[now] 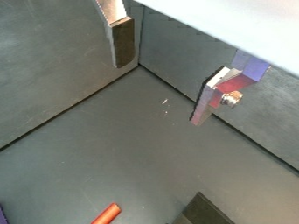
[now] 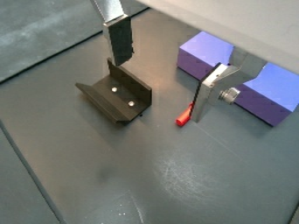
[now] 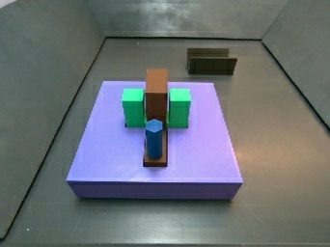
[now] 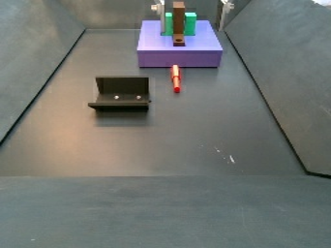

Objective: Pick up the red object. Move up. Place the red object on the fixture. Regrasp the red object. Move to above the board. Insert the red object.
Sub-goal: Pick up the red object.

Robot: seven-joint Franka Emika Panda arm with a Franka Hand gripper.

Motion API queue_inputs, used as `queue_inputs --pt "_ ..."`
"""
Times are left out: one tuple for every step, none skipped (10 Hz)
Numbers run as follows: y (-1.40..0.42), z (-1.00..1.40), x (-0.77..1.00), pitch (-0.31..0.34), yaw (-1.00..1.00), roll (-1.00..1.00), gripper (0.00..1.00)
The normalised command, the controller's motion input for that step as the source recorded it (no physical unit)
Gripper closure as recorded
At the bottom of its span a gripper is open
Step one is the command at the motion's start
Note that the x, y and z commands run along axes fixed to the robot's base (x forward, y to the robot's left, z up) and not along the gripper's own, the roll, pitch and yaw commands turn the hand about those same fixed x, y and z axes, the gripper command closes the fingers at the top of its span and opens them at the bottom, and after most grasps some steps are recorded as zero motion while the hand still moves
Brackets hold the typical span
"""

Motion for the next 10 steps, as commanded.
queue_inputs --pt "-0.51 -0.30 -0.01 -0.026 0.00 -0.07 0.00" --pt "-0.92 -0.25 -0.11 -0.040 0.15 0.00 0.00" --pt "-0.93 -0.27 0.00 -0.023 0.20 0.00 0.00" --pt "-0.89 -0.37 0.02 0.000 0.19 -0.01 0.00" --pt "-0.99 -0.52 0.01 -0.019 0.14 0.00 0.00" --pt "-0.92 -0.67 0.07 -0.047 0.13 0.00 0.00" --pt "-0.86 -0.96 0.01 -0.053 -0.01 0.04 0.00" --pt "-0.69 -1.00 0.11 -0.024 -0.18 0.05 0.00" --pt "-0.55 -1.00 0.04 -0.041 -0.11 0.02 0.00" --pt "-0.46 -1.00 0.00 -0.061 -0.06 0.02 0.00"
